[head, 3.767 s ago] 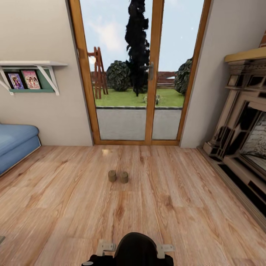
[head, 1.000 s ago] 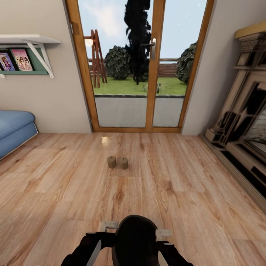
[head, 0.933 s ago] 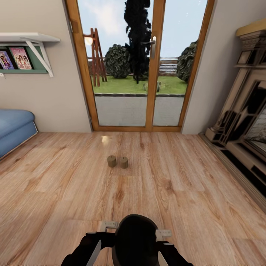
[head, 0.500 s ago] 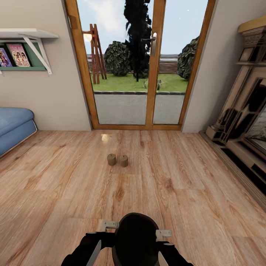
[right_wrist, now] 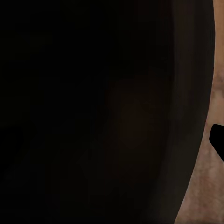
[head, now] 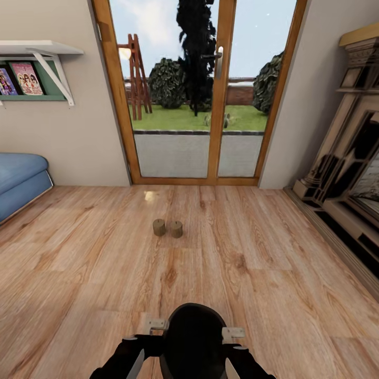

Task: Place each of the two pumpkins and all three candles from the living room inside a cabinet in the living room (use any cabinet), then make sure every cabinet is closed, and position the cauldron so it is next to a table in the living room.

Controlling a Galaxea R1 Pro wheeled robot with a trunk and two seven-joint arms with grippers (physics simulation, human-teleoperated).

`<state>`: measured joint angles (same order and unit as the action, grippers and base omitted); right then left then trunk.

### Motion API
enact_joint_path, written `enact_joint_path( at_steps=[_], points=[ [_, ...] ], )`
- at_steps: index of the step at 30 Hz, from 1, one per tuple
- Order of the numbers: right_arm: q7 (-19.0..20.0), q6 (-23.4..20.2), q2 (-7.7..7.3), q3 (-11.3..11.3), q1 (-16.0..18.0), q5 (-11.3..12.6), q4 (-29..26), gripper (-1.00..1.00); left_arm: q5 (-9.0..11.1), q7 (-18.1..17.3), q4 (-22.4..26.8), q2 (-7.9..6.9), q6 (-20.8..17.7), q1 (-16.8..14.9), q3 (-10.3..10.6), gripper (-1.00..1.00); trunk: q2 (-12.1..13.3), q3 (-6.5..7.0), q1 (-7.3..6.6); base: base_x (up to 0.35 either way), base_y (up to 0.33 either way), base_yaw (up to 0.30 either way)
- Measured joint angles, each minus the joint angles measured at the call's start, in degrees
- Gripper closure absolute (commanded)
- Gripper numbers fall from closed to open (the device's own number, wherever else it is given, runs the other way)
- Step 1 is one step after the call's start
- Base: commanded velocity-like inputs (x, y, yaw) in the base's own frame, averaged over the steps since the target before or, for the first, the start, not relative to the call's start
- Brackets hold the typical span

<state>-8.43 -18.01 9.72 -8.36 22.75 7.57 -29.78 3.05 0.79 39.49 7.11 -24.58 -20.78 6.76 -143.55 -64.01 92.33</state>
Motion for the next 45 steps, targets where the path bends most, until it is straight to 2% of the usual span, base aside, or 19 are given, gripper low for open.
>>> enact_joint_path(
  at_steps=[8,19,26,36,40,45],
  points=[
    [0.0,0.0,0.00,0.0,0.0,0.0,0.0,-1.00,0.6,3.0,-0.7,0.58,0.6,0.0,-0.1,-1.00,0.0,0.00,0.00,0.000,0.000,0.000],
    [0.0,0.0,-0.01,0.0,0.0,0.0,0.0,-1.00,0.3,3.5,-1.9,1.05,1.8,0.0,0.0,-1.00,0.0,0.00,0.00,0.000,0.000,0.000],
    [0.0,0.0,-0.03,0.0,0.0,-0.1,0.0,-1.00,0.6,3.5,-1.9,1.56,2.8,0.0,3.5,-1.00,0.0,0.00,0.00,0.000,0.000,0.000],
    [0.0,0.0,-0.03,0.0,0.0,-0.1,0.0,-1.00,0.8,3.5,-2.0,1.89,3.4,0.1,4.0,-1.00,0.0,0.00,0.00,0.000,0.000,0.000],
    [0.0,0.0,-0.08,0.0,0.0,-0.1,0.0,-1.00,0.8,3.5,-2.0,1.89,3.6,0.1,4.0,-1.00,-0.1,-0.88,0.11,0.000,0.000,0.000],
    [0.0,0.0,-0.09,0.0,0.0,-0.1,0.0,-1.00,0.8,3.5,-2.0,1.89,3.7,0.1,4.0,-1.00,-0.1,-0.89,0.10,0.000,0.000,0.000]
  ],
)
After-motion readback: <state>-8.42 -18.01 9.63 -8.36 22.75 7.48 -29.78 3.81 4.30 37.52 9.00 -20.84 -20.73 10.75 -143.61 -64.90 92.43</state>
